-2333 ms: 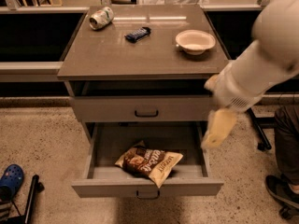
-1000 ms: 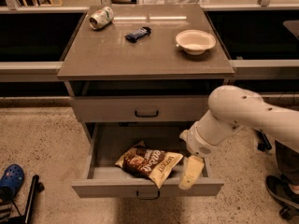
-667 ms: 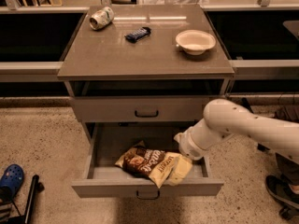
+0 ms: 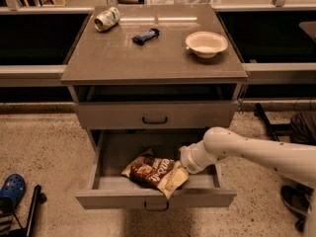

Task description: Pick brown chip bag from middle drawer and place on counter

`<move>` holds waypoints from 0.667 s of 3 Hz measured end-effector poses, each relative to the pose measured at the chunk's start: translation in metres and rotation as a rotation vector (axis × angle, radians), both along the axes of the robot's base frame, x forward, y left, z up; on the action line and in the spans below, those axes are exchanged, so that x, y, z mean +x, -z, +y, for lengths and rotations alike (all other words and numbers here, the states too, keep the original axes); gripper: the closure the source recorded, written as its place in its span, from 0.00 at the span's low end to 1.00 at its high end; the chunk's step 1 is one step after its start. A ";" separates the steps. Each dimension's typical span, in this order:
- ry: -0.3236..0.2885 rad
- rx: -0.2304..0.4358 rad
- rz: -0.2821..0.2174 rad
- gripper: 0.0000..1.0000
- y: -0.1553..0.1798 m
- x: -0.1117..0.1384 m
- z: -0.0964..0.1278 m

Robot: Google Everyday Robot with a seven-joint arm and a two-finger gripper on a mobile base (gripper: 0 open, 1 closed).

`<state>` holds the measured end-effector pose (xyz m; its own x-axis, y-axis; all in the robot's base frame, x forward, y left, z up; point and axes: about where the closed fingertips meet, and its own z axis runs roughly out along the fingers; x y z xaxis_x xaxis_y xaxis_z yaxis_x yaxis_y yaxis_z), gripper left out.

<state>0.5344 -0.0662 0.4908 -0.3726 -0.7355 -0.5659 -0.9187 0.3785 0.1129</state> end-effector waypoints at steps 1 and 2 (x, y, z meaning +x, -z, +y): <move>0.065 0.012 0.016 0.16 0.036 0.028 0.010; 0.092 0.022 0.066 0.40 0.068 0.047 0.027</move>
Offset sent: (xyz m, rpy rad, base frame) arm 0.0710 0.0471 -0.1074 0.0351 0.1400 -0.1206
